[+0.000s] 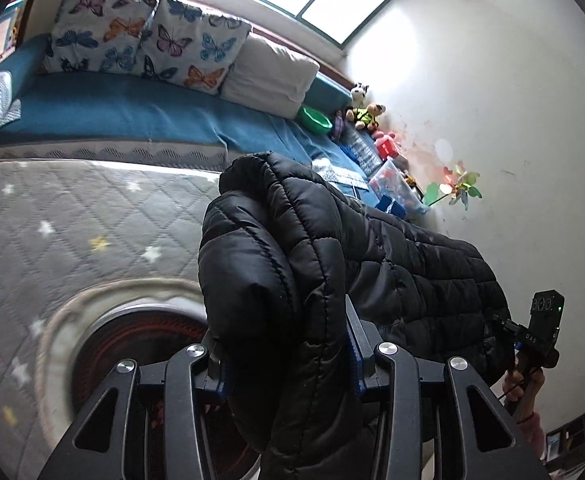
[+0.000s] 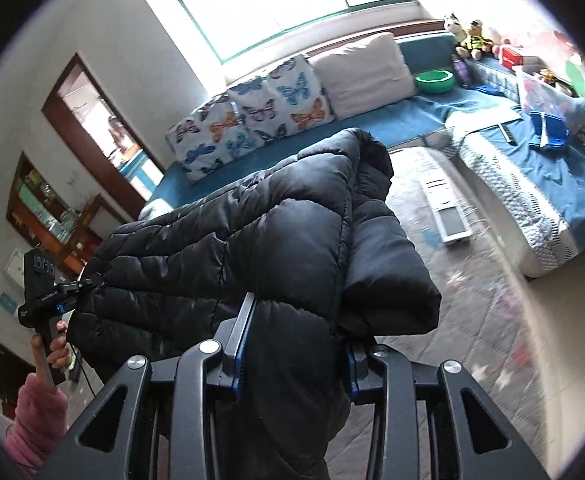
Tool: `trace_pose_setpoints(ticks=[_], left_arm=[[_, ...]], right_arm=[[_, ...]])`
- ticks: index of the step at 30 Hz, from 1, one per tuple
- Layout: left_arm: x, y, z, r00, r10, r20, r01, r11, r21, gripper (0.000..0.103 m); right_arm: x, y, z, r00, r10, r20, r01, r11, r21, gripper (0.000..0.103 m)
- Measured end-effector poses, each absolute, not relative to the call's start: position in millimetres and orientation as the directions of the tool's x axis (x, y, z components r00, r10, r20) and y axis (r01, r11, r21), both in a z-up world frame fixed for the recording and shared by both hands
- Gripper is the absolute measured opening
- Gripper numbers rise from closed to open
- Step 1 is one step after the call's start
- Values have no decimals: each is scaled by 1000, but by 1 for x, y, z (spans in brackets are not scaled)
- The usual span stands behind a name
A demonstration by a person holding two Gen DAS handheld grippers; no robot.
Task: Fold large clothes
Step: 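Carry the lifted black jacket with both tools toward the mattress center, then lower the jacket onto the mattress and open both tools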
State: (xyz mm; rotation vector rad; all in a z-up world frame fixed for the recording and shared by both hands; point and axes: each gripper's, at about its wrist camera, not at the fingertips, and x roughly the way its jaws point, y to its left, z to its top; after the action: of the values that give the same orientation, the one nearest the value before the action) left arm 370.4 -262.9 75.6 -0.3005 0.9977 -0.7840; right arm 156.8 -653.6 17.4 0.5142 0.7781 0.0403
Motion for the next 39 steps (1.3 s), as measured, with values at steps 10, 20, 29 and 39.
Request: trace_pose_setpoints(ticks=[10,20,29,39], left_arm=[[437,-325,-11,223,-671,-707,401,724,-561,45],[462,-317,-55,198,-674,-712,346,727,-592,66],[423,-289,7,337,-661,-671,446,739,-504,66],[360,-338,19,287,-674,-681,599,681,-421,72]], right_arm=[[189,-694,-53,636,187,-749,291,841,457,39],[180,-723,-81,588,231,-775,399,751,526,66],[151,-673,-10,580,-98,-809,409,894,185,66],[160,-612,-26,564,-22,-826,290,941,173,66]])
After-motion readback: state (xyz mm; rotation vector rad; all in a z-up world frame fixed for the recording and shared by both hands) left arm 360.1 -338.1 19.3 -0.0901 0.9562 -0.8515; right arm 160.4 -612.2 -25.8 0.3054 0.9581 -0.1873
